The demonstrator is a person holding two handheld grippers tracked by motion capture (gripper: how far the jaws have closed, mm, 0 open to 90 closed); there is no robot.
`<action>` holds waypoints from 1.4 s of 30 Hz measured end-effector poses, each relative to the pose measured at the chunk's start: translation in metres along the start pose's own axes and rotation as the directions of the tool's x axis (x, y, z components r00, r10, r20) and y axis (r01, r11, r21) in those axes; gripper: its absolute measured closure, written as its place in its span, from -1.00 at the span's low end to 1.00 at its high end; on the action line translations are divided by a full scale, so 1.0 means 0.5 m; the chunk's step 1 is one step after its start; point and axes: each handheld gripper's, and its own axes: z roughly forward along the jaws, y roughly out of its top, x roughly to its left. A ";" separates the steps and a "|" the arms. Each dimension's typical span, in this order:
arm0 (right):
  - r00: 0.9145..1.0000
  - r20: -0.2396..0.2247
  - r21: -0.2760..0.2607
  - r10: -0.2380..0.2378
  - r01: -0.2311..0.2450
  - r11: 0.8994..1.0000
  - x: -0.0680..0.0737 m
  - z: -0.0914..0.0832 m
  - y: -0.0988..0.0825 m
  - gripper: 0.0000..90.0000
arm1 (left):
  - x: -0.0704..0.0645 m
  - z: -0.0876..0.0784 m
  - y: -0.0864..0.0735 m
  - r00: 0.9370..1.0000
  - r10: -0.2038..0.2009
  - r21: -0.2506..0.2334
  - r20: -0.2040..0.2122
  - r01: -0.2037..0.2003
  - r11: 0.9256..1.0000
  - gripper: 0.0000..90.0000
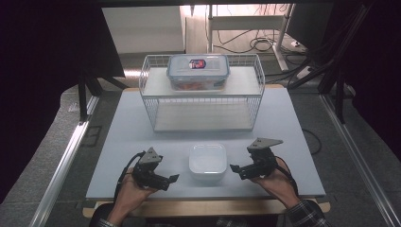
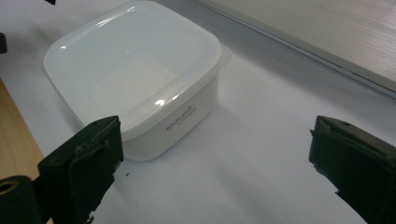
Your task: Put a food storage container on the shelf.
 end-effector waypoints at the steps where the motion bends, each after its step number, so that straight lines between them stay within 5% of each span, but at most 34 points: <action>1: 1.000 -0.002 -0.001 0.004 -0.004 1.000 0.001 0.000 0.002 -0.87 | 0.001 0.001 0.005 1.000 -0.002 -0.004 0.005 0.002 1.000 -0.88; 8: 0.999 -0.051 -0.006 0.010 -0.010 1.000 0.007 0.004 0.020 -0.69 | 0.012 0.017 0.048 0.999 -0.011 -0.032 0.043 0.013 0.999 -0.81; 19: 0.998 -0.070 0.021 -0.006 0.007 1.000 0.007 0.024 0.040 -0.44 | 0.008 0.060 0.111 0.999 0.000 0.000 0.051 0.000 1.000 -0.68; 28: 0.990 -0.138 0.068 0.026 -0.016 0.998 -0.001 0.067 0.054 -0.47 | 0.020 0.111 0.117 0.988 -0.053 0.060 0.143 0.045 0.997 -0.74; 31: 0.987 -0.158 0.095 0.035 -0.020 0.995 0.001 0.080 0.051 -0.50 | 0.022 0.121 0.111 0.975 -0.090 0.064 0.201 0.079 0.995 -0.77; 32: 0.980 -0.186 0.104 0.073 -0.054 0.993 0.001 0.084 0.047 -0.46 | 0.024 0.123 0.109 0.972 -0.096 0.069 0.216 0.083 0.994 -0.76; 35: 0.970 -0.218 0.117 0.109 -0.085 0.989 -0.001 0.085 0.045 -0.39 | 0.023 0.129 0.103 0.945 -0.143 0.084 0.295 0.124 0.989 -0.64; 39: 0.953 -0.251 0.156 0.167 -0.131 0.979 0.001 0.084 0.040 -0.34 | 0.022 0.120 0.091 0.928 -0.190 0.105 0.321 0.164 0.981 -0.58; 42: 0.947 -0.242 0.160 0.210 -0.174 0.972 0.000 0.073 0.036 -0.09 | 0.023 0.102 0.082 0.925 -0.202 0.087 0.322 0.184 0.979 -0.28</action>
